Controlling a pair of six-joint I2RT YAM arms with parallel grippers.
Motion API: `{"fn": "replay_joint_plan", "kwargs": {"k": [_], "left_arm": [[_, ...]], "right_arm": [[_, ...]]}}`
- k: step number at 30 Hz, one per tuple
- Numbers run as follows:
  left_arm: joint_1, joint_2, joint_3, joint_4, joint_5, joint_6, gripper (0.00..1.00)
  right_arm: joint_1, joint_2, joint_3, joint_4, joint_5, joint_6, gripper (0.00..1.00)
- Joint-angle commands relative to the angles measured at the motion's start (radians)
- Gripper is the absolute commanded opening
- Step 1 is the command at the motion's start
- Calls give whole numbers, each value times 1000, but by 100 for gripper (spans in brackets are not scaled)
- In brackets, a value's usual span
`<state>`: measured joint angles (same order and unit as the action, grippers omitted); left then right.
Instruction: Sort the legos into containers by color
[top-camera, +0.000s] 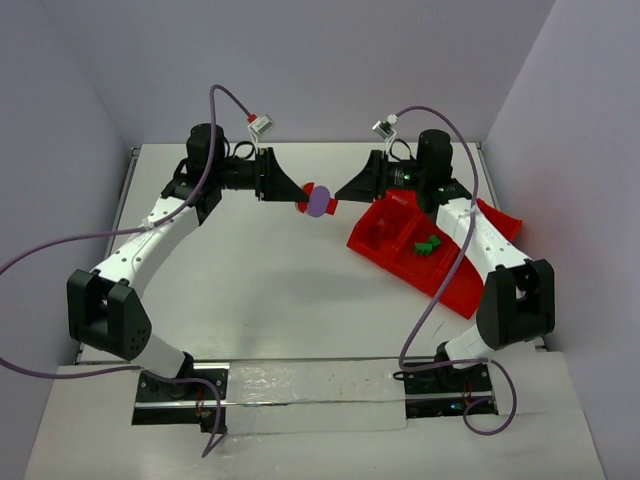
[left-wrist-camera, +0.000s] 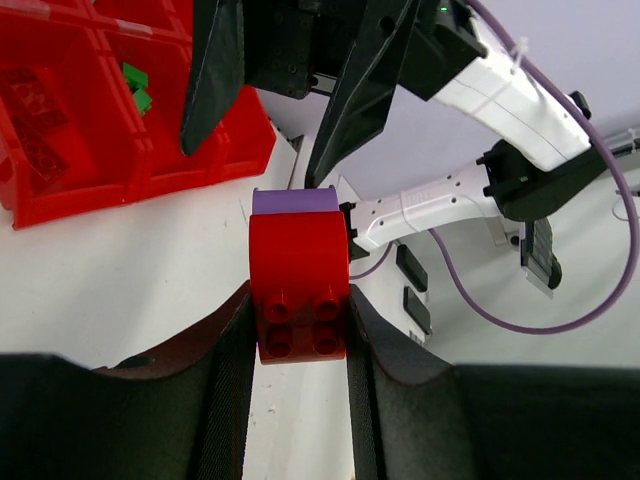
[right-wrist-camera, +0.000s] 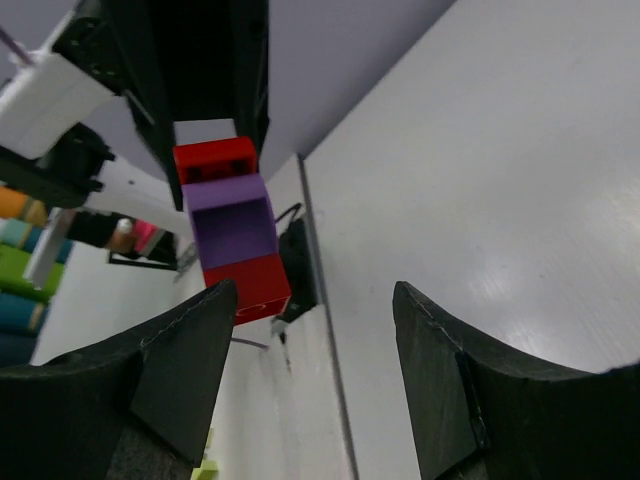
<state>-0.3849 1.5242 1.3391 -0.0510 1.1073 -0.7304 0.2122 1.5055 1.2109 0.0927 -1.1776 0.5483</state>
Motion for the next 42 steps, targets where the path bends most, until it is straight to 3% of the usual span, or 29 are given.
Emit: {"fn": "replay_joint_plan", "kwargs": {"k": [1,10,20,27,32,35,40,42], "left_arm": [[14,-15,10,90,71,-5,0],[17,15,53,69,76,14,0],[28,16,75,96,82,-9,0],[37,13,71,129,89,-30,0],[37,11,78,131,92,-29,0],[37,11,77,127,90,-27,0],[37,9,74,109,89,-13,0],[37,6,77,104,89,-8,0]], "right_arm": [[6,-44,-43,342,-147,213,71],[34,-37,-23,382,-227,262,72],[77,0,23,282,-239,195,71],[99,19,26,278,-259,194,61],[109,37,28,308,-263,223,58],[116,45,22,368,-258,259,50],[118,55,8,459,-254,336,21],[118,56,4,465,-251,341,16]]}}
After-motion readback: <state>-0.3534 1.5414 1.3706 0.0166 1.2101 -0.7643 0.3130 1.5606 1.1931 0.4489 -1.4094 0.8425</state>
